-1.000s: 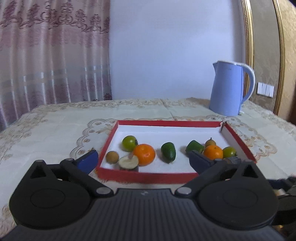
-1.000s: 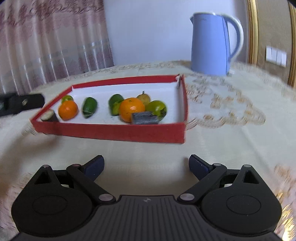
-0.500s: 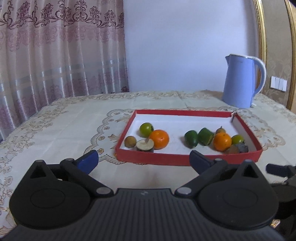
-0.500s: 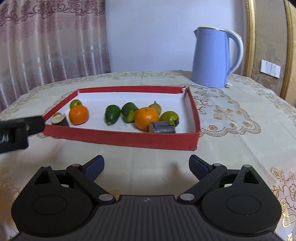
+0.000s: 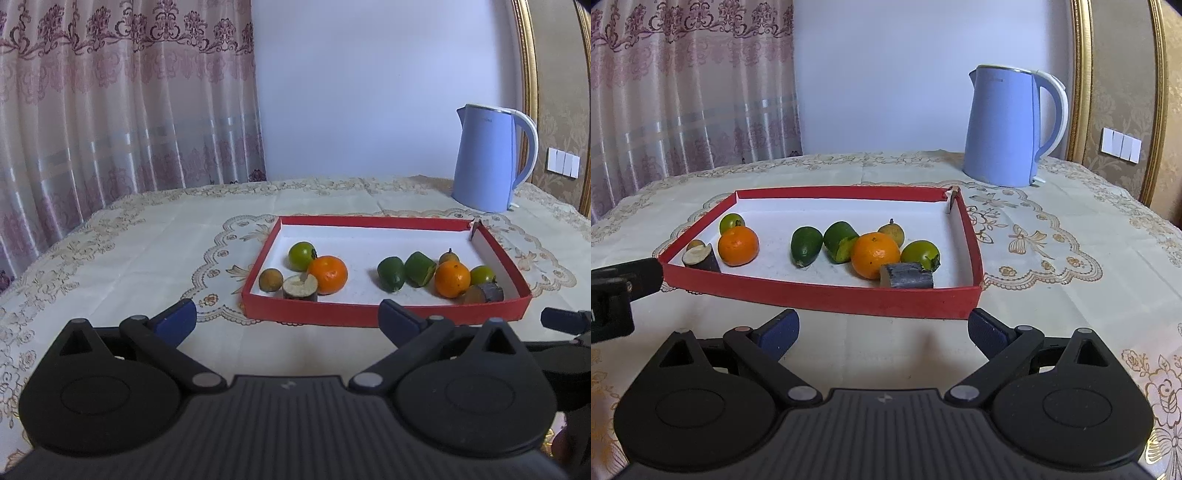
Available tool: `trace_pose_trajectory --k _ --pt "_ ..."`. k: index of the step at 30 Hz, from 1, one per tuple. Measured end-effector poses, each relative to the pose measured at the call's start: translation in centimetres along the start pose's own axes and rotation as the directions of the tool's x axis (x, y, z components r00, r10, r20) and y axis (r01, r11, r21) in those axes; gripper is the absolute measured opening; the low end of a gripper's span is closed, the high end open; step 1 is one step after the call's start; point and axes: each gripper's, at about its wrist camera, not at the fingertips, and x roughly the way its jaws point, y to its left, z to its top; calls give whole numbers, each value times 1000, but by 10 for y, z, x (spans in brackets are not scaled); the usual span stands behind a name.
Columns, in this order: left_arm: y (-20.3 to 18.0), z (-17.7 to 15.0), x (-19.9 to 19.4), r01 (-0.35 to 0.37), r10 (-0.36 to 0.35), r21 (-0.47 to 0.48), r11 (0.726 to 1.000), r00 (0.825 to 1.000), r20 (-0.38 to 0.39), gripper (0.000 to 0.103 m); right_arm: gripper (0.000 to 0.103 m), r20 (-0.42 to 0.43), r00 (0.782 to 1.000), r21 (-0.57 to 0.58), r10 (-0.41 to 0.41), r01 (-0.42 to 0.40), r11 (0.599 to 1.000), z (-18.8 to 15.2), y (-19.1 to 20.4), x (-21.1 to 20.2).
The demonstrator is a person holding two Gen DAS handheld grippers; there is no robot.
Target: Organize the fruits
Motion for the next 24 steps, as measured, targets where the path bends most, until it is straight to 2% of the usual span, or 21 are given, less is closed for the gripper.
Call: trace_pose_trajectory --k 24 --pt "-5 -4 -1 -16 15 53 998 1000 26 103 99 34 999 -33 -22 23 999 4 10 -2"
